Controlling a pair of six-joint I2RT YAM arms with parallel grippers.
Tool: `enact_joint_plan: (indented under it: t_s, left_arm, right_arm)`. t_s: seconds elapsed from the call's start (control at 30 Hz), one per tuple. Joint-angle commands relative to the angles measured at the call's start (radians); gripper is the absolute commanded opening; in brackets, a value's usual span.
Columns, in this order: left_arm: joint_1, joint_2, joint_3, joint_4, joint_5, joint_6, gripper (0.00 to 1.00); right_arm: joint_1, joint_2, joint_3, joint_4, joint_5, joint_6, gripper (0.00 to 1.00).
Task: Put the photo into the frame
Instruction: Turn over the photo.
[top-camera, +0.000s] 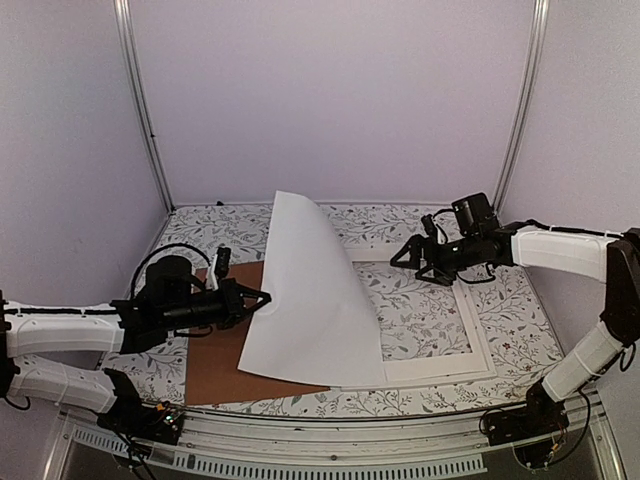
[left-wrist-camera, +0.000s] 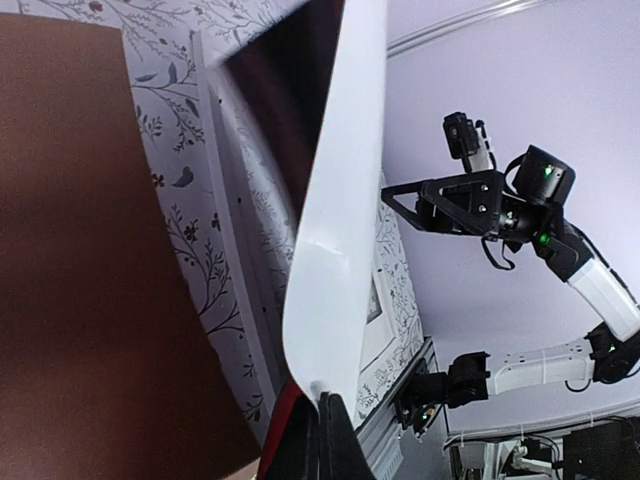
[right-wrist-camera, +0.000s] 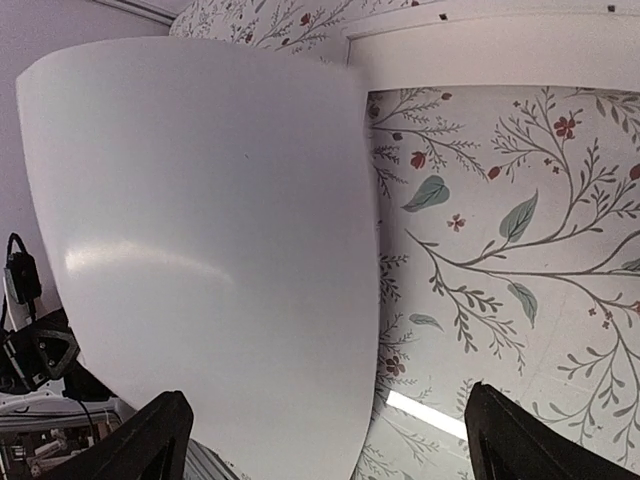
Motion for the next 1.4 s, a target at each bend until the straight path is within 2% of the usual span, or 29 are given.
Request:
enact_joint_plan:
  t_s: [0.0, 0.23, 0.53, 0.73, 1.03, 1.37]
  left_arm:
    - [0.002, -0.029, -0.03, -0.14, -0.013, 0.005, 0.0]
    - [-0.018, -0.106, 0.002, -0.284, -0.093, 0.06, 0.0]
    - [-0.021, -0.054, 0.019, -0.258, -0.16, 0.102, 0.0]
    - [-0.022, -0.033, 0.032, -0.338, -0.22, 0.192, 0.0]
    - [-0.02, -0.015, 0.042, -0.386, -0.299, 0.267, 0.0]
    - [-0.021, -0.049, 0.012, -0.287, -0.325, 0.272, 0.0]
  right_arm:
    - [-0.005, 0.049, -0.041, 0.068, -0.035, 0.015, 0.99]
    - [-0.005, 0.074, -0.02, 0.042, 0.02, 0.005, 0.99]
    - [-0.047, 0.081, 0.072, -0.128, 0.333, -0.076, 0.99]
    - [-0.171, 0.048, 0.044, -0.184, 0.483, -0.105, 0.99]
    - [-0.286, 0.108, 0.002, -0.144, 0.467, -0.137, 0.99]
    - [-0.295, 0.17, -0.047, -0.089, 0.371, -0.149, 0.89]
